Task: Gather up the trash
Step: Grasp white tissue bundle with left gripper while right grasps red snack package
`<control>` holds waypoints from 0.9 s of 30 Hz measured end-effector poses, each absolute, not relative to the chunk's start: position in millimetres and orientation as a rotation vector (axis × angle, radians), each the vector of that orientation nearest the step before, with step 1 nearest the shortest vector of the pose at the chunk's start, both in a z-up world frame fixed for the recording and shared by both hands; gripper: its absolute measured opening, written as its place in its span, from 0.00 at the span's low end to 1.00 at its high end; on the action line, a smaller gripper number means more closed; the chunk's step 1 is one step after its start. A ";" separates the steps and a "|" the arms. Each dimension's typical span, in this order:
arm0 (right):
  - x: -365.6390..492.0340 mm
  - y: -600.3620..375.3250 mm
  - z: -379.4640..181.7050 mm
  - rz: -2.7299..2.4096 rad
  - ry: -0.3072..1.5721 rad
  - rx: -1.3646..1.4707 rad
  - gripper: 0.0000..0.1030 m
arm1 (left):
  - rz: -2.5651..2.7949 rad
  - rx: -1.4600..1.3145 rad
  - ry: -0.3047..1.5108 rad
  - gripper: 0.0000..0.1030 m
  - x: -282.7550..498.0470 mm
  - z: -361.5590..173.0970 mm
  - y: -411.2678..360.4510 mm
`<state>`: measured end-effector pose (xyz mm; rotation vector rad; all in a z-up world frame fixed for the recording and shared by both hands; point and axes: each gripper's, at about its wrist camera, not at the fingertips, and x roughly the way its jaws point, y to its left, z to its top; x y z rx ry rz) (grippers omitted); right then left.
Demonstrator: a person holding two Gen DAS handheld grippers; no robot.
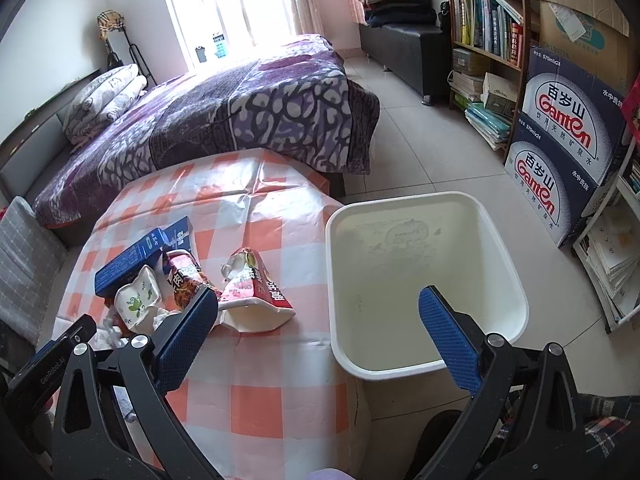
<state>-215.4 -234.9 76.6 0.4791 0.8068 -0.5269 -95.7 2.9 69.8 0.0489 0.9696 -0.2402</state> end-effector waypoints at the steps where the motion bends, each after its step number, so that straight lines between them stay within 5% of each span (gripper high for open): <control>1: -210.7 -236.2 77.3 -0.513 0.810 0.476 0.93 | -0.231 0.039 0.993 0.89 -88.9 67.2 8.5; 11: -126.1 -221.4 58.7 -0.327 1.073 0.194 0.93 | -0.173 -0.062 1.365 0.93 -9.5 15.5 60.0; 19: -75.0 -199.2 39.5 -0.116 1.086 0.123 0.93 | -0.125 -0.204 1.504 0.93 2.8 -16.1 81.3; 27: -45.0 -184.3 18.4 -0.060 1.140 0.083 0.93 | -0.132 -0.200 1.514 0.77 3.2 -22.3 74.6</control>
